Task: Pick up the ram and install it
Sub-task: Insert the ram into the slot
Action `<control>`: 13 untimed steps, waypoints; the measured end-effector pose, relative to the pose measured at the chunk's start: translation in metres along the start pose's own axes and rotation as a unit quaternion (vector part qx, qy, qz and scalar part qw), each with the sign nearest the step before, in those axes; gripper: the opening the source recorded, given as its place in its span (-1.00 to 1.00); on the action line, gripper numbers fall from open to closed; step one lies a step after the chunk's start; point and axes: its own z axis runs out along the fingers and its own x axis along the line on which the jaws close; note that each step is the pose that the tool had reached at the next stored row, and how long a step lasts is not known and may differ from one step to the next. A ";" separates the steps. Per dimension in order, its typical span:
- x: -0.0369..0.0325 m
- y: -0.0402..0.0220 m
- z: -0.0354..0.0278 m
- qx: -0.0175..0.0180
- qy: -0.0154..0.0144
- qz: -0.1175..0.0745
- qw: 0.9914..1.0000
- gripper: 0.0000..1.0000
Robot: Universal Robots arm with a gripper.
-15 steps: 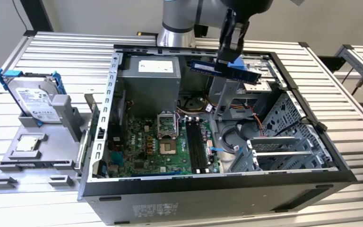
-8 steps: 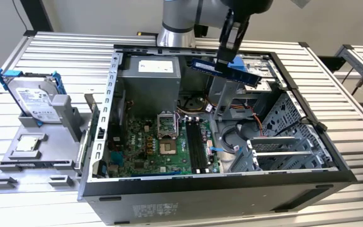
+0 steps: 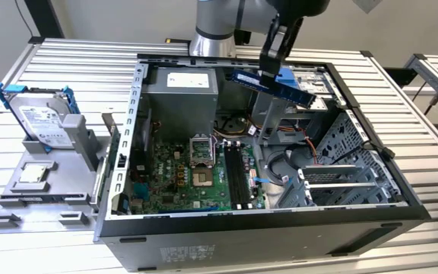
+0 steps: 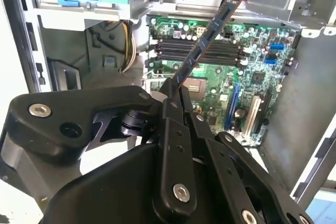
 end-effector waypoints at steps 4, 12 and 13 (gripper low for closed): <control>0.0000 0.0000 0.0000 0.002 0.000 0.024 1.000 -1.00; 0.0000 0.0000 0.0000 0.004 -0.001 0.069 0.998 -1.00; 0.0000 0.0000 0.0000 0.005 -0.001 0.076 0.997 -1.00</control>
